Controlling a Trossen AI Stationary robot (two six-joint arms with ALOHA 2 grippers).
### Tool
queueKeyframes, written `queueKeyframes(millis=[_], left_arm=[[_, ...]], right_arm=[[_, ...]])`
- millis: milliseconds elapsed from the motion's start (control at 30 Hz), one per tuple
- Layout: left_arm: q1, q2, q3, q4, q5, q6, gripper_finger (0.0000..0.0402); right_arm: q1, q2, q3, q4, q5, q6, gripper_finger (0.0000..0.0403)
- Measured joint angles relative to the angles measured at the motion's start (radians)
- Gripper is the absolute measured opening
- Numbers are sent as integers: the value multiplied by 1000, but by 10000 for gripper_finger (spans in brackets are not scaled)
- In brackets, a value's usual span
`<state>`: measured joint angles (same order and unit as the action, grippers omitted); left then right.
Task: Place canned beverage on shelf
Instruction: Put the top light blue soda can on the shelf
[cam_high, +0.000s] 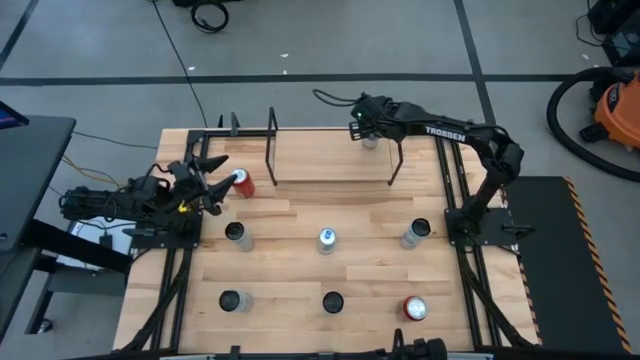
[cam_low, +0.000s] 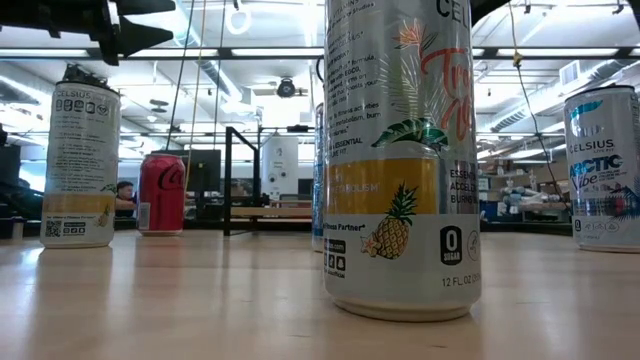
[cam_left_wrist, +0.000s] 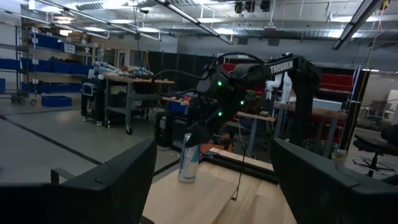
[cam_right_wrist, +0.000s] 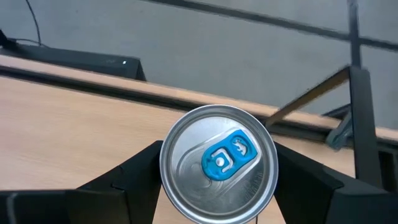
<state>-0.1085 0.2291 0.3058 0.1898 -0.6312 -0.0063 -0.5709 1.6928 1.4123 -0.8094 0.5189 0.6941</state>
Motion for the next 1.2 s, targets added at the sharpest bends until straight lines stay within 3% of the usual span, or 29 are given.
queueKeyframes(millis=[1200], left_arm=[[0,0,0,0,0,1,316]], right_arm=[[-1,0,-1,1,4,-70,290]])
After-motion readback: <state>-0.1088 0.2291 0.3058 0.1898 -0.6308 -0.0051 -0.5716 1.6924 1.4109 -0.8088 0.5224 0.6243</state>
